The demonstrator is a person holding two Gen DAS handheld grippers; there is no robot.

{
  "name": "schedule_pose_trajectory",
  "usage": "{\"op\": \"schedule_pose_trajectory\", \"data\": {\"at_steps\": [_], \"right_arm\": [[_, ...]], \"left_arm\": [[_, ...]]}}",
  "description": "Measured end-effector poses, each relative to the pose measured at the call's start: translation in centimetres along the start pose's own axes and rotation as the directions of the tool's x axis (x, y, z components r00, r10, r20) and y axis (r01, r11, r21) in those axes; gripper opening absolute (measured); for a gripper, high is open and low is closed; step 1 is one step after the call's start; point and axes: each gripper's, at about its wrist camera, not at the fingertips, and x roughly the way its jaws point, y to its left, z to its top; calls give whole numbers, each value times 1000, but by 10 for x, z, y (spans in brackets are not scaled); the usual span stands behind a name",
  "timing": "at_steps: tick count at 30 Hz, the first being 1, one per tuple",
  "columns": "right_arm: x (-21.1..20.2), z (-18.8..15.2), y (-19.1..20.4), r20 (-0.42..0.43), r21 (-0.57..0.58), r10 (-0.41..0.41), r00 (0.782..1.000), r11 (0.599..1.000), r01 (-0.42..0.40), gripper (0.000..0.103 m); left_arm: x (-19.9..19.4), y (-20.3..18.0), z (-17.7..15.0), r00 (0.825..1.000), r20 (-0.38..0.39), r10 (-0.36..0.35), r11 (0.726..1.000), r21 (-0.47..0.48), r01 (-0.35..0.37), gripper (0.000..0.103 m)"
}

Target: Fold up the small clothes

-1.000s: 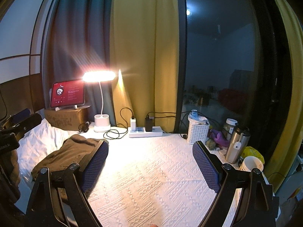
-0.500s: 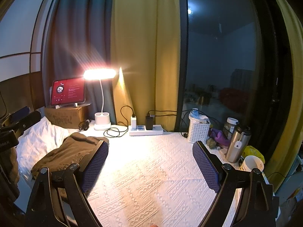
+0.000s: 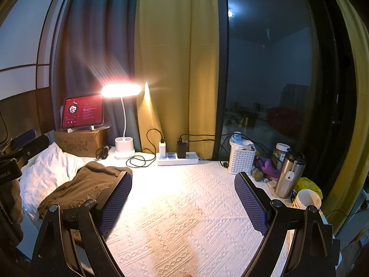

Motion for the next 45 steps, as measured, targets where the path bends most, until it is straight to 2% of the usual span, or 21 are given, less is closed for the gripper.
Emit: {"op": "schedule_pose_trajectory", "data": {"at_steps": [45], "right_arm": [[8, -3, 11, -27, -19, 16, 999, 1000, -17, 92]], "left_arm": [[-1, 2, 0, 1000, -8, -2, 1000, -4, 2, 103]]}}
